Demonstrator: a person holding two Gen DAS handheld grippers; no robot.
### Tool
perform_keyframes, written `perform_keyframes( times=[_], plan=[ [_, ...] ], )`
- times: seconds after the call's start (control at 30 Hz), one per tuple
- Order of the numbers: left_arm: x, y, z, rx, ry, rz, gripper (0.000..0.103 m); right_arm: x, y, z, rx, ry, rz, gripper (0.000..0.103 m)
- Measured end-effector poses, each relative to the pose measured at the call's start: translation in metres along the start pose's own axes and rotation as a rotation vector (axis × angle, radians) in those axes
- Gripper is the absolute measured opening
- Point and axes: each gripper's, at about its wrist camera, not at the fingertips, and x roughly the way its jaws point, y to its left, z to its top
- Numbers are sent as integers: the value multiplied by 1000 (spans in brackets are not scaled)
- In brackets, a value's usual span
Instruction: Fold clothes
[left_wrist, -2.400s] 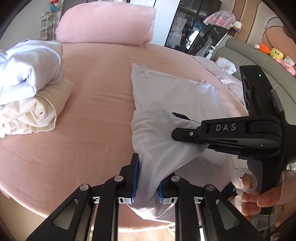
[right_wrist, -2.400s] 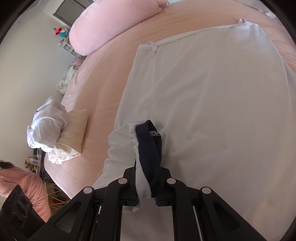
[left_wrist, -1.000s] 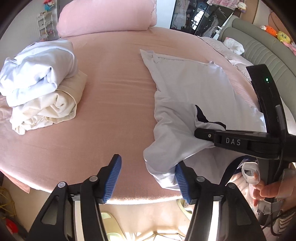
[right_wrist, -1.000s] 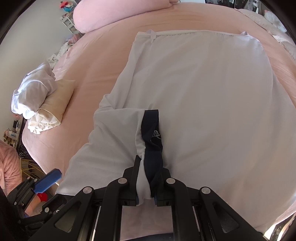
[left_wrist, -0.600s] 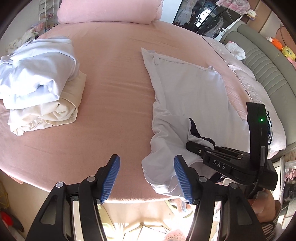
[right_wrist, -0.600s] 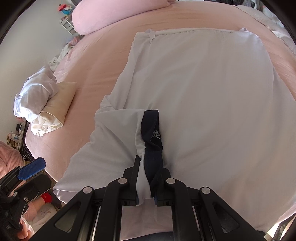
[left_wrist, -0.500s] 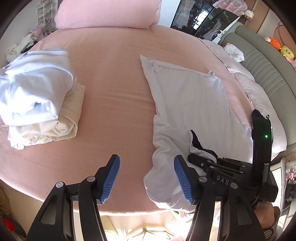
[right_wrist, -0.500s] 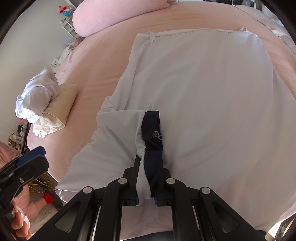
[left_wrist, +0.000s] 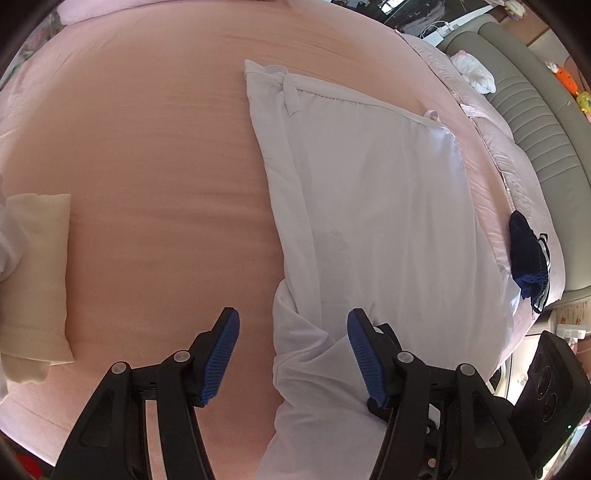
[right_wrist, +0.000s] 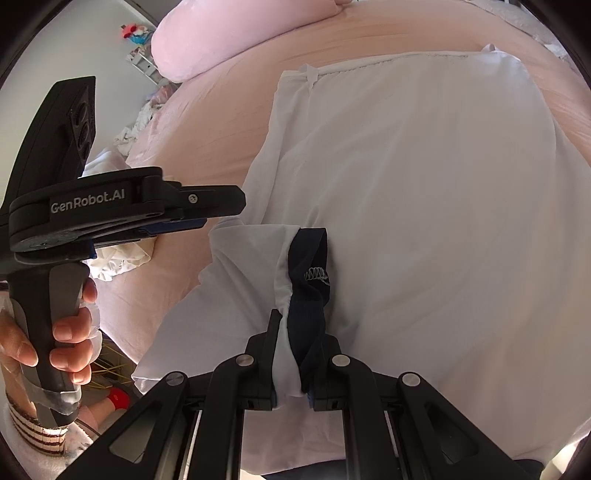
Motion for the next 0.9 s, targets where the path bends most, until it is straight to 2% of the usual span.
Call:
perform_keyframes(
  times=[0.2,0.23,0.27,0.3,0.37,0.47,0.53,0.67,0.7,0.9],
  plan=[
    [19,6,10,-39,27,-20,57,7,4,6,-3,-3,-8,8],
    [21,8,11,-53,34,-46,52,9,6,8,-3,-3,-9,8],
    [23,10,11,-59,31,-62,30,12,7,10,-4,-3,-10,8],
    [24,10,11,-52,27,-50,20,13,9,11,-10,-5,-12,8],
    [26,12,12,-34,15,-7,15,13,11,12,-22,-8,-16,8],
    [29,15,14,-16,26,-6,12,12,13,14,-42,-18,-38,8],
    [29,16,17,-2,26,29,11,10,11,14,-50,-20,-55,8],
    [25,19,29,58,-26,196,11,11,15,13,-85,-15,-115,8],
    [25,21,32,57,-32,218,11,11,16,12,-90,-16,-125,8],
    [23,17,28,96,-17,250,11,8,8,15,-48,-8,-96,8]
  ],
)
